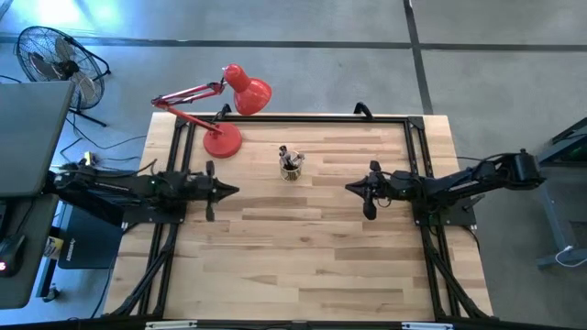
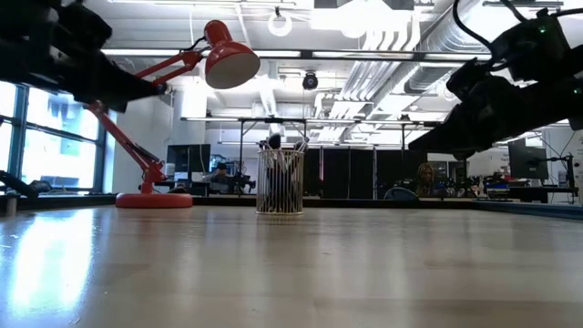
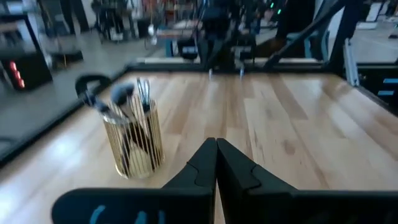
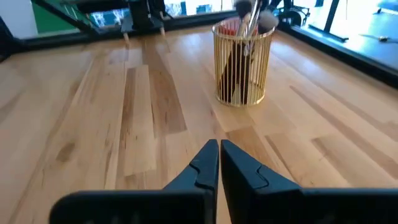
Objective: Put items in baskets/containers
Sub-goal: Return to Home Position
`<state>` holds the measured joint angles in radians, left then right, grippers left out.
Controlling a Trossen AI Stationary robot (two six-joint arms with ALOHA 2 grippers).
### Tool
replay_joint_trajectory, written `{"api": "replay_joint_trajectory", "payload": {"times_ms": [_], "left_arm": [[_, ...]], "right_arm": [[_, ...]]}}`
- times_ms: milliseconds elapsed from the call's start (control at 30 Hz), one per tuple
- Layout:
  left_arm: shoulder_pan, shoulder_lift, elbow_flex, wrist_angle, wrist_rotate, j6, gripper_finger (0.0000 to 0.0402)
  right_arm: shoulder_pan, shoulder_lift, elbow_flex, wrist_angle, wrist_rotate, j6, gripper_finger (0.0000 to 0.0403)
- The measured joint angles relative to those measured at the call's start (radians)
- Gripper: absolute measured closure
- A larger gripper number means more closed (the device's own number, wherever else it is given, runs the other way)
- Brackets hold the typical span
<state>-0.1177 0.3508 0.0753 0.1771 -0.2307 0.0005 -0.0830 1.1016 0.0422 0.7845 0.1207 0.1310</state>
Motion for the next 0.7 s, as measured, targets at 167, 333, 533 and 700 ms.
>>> {"api": "replay_joint_trajectory", "payload": {"times_ms": [167,333,533,700], "left_arm": [[0.000,-0.236,0.000,-0.133,0.013,0.056,0.0401],[0.007,-0.344,-0.002,-0.160,0.032,0.070,0.0401],[0.123,-0.341,-0.060,0.008,0.209,0.093,0.0401],[0.279,-0.343,-0.060,-0.055,0.343,0.035,0.0401]], "right_arm": [[0.000,-0.022,0.000,0.001,0.000,0.000,0.0400],[0.000,-0.030,0.001,0.001,-0.001,0.000,0.0396],[0.000,-0.030,0.002,0.024,-0.019,0.000,0.0400],[0.000,-0.030,0.002,0.043,-0.033,0.002,0.0397]]}}
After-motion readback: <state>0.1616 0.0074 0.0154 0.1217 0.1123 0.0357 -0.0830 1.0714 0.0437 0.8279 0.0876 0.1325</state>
